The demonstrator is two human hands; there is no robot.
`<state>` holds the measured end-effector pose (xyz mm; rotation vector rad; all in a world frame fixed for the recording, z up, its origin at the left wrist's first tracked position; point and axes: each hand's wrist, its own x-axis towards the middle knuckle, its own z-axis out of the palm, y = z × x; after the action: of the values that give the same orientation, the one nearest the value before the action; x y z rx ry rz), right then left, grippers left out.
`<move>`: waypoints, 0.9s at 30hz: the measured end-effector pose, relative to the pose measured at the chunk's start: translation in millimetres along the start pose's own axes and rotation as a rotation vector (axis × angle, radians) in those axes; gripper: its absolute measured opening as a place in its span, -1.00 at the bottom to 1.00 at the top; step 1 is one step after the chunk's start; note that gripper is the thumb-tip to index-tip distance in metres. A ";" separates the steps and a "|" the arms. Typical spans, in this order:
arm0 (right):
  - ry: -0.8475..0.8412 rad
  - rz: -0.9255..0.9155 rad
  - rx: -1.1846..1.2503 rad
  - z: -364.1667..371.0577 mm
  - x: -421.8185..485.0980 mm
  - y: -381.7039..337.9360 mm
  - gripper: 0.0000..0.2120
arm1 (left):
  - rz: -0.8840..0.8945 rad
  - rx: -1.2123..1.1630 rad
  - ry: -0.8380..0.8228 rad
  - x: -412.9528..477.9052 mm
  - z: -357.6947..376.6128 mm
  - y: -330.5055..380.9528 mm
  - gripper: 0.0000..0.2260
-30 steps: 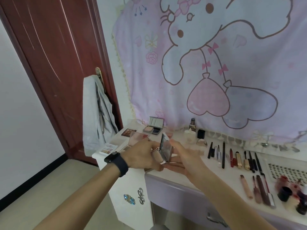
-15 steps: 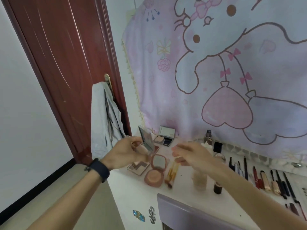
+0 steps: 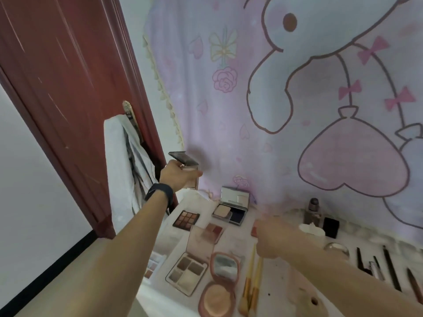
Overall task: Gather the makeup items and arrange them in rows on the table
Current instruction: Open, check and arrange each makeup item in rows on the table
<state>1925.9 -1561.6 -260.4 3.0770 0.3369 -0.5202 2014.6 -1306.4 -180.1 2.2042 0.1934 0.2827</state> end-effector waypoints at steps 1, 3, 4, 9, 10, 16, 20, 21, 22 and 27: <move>-0.003 0.004 -0.001 4.8 4.3 1.3 -0.79 | 0.002 -0.030 0.031 9.6 8.9 -5.6 -0.68; 0.009 0.004 0.020 13.5 11.7 4.2 -0.74 | -0.010 -0.059 0.078 25.9 23.8 -15.4 -0.69; 0.010 0.013 0.036 16.6 13.7 5.1 -0.75 | -0.016 -0.059 0.086 33.3 30.3 -18.9 -0.65; 0.022 0.076 0.011 24.8 15.1 4.7 -0.84 | -0.044 0.078 0.032 67.6 55.3 -28.9 -0.41; 0.017 0.077 -0.012 26.4 14.4 4.9 -0.80 | -0.045 0.125 0.018 72.1 59.3 -30.5 -0.38; 0.008 0.146 -0.045 37.4 4.9 3.9 -0.46 | -0.094 0.312 -0.027 84.7 75.5 -44.1 -0.29; 0.039 0.165 -0.064 41.7 0.6 4.9 -0.39 | -0.117 0.349 -0.051 88.4 80.6 -51.9 -0.34; 0.038 0.165 -0.078 42.6 0.4 5.1 -0.39 | -0.120 0.368 -0.060 88.5 81.1 -54.1 -0.34; 0.032 0.168 -0.088 42.9 0.7 5.2 -0.38 | -0.121 0.390 -0.070 88.5 81.6 -55.6 -0.35; -0.002 0.179 -0.109 42.2 4.3 4.4 -0.35 | -0.106 0.488 -0.121 87.6 84.3 -59.8 -0.44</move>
<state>1917.1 -1566.6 -301.9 2.9621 0.0856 -0.4818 2119.4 -1313.8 -265.7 2.6721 0.3404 0.0416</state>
